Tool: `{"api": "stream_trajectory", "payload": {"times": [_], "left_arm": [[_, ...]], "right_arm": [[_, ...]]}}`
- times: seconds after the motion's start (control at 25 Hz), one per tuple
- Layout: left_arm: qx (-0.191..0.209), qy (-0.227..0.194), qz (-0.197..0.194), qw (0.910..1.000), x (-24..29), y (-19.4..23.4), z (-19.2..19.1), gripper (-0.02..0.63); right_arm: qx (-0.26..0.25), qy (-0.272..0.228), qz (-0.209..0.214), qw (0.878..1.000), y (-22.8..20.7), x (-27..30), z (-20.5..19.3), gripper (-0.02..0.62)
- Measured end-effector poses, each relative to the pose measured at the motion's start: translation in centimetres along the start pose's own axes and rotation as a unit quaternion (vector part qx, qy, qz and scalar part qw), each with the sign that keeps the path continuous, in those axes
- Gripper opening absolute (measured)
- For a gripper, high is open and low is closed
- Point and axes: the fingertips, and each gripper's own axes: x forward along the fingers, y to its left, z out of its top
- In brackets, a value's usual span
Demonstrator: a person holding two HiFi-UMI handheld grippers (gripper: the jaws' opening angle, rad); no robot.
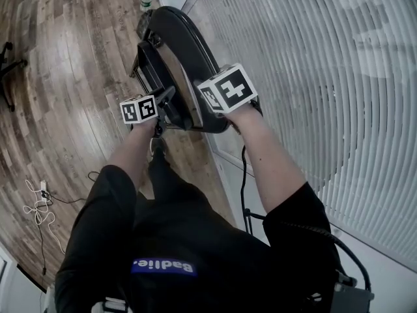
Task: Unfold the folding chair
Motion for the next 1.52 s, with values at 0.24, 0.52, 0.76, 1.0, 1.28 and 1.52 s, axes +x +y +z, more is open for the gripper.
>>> {"api": "stream_trajectory", "payload": {"times": [0.24,0.52,0.76,1.0,1.28,1.52], "left_arm": [[-0.034,-0.009,-0.021,0.9992,-0.3,0.0,0.1,0.095],[-0.04,0.001,-0.02,0.999,-1.9,0.3,0.2,0.092],[-0.051,-0.01,-0.022,0.9984,-3.5,1.2,-0.2,0.094],[-0.058,-0.014,-0.027,0.9979,-5.8,2.0,-0.5,0.095],[-0.07,-0.022,-0.026,0.997,-8.8,3.2,-0.7,0.097],[-0.079,-0.028,-0.018,0.9963,-11.0,5.1,-1.4,0.115]], "right_arm": [[0.0,0.002,0.0,1.0,0.3,0.1,0.3,0.1],[-0.004,0.006,0.001,1.0,1.5,-0.1,0.8,0.1],[0.001,0.004,0.011,1.0,1.3,0.4,0.4,0.098],[0.006,0.002,0.019,1.0,1.7,0.6,0.2,0.095],[0.006,0.002,0.024,1.0,2.9,0.7,0.6,0.095],[0.009,0.001,0.033,0.999,2.7,1.6,0.1,0.097]]}}
